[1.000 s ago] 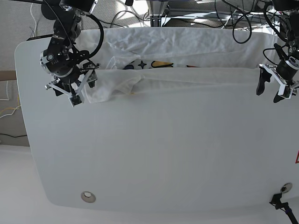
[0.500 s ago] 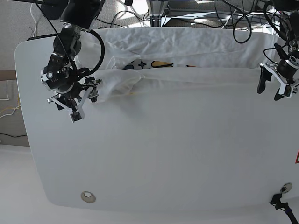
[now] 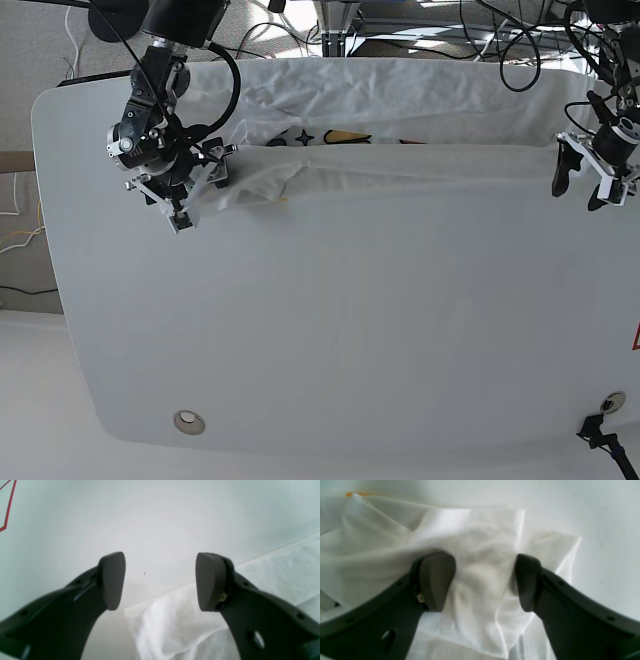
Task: Fold the T-shirt properly
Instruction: 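Grasp the folded edge again with both grippers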
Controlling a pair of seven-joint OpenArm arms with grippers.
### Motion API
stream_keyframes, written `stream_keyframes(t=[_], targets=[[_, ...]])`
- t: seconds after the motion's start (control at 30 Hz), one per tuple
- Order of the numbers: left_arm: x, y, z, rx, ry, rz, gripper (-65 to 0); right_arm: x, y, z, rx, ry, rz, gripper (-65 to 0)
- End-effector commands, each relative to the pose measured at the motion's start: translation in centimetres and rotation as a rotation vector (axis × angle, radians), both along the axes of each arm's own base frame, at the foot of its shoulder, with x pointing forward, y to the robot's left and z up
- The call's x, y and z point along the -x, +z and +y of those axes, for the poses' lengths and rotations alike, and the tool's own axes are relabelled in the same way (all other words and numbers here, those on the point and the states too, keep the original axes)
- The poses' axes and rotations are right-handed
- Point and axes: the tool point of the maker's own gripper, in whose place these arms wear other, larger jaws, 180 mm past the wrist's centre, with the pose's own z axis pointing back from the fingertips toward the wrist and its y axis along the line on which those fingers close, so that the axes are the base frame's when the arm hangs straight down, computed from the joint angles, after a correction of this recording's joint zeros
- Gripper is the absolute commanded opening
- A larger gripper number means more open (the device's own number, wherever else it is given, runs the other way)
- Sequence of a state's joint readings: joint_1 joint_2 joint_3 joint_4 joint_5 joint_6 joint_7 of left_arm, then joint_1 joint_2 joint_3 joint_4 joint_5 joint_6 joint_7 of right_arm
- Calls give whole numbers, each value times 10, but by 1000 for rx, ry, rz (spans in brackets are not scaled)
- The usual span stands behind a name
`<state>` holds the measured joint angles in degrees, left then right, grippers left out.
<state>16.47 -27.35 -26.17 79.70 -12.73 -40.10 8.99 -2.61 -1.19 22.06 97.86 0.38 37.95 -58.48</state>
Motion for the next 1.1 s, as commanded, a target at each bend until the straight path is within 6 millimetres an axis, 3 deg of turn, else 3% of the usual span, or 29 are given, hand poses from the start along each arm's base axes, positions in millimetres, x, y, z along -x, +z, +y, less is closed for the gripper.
stream_keyframes(t=[0.0,0.07,0.13,0.23,0.27,0.43,0.63,0.9,1.07], targets=[[-9,18,4,-6,-10,-58,-235,-9,11,7,-22,5,-52,-246],[-9,18,4,-6,-10,-58,-235,-9,12,10,-29,4,-56,-289],[-9,18,4,-6,-10,-58,-235,-9,12,16,-44,2,-56,-402],[-9,18,3,-4,-9,-58,-235,-11,13,18,-47,2,-61,-621],[-9,18,3,-4,-9,-58,-235,-11,14,17,-46,2,-64,-650],[-9,18,4,-4,-8,-57,-235,-17,41,11,-2,1,-133,-650],[-9,18,4,-4,-8,-57,-235,3,60,-2,113,20,-77,-650],[-4,5,10,11,16,-24,-235,45,33,-10,148,22,89,-650],[-4,5,10,11,17,-23,-235,58,25,-11,150,25,130,-650]])
